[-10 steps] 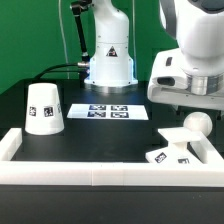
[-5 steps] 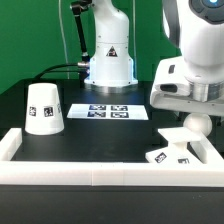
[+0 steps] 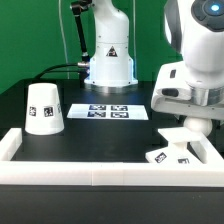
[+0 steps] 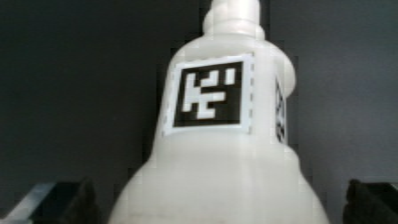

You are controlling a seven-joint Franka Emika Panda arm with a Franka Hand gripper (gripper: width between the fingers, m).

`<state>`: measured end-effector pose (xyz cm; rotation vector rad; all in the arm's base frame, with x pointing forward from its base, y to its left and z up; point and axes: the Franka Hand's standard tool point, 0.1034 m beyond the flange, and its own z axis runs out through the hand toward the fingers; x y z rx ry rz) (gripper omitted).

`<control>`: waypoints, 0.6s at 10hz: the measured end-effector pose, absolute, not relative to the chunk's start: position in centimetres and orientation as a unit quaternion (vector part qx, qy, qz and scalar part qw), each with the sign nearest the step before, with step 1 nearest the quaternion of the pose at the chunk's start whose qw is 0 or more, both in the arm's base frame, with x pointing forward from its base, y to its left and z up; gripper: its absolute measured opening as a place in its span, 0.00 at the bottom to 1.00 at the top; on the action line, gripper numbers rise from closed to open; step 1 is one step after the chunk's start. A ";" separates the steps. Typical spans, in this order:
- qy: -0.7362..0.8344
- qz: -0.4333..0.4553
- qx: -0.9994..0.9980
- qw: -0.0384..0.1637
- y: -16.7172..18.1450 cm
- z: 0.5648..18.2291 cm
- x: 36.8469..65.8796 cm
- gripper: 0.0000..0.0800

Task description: Assemble lamp

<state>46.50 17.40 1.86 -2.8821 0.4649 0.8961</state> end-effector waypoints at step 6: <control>0.154 0.295 -0.942 0.043 17.3 1.2 46.3 0.72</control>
Offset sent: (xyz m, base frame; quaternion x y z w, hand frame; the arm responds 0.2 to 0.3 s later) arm 0.0028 0.0002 -0.0035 -0.0058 -0.0011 0.0035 1.0000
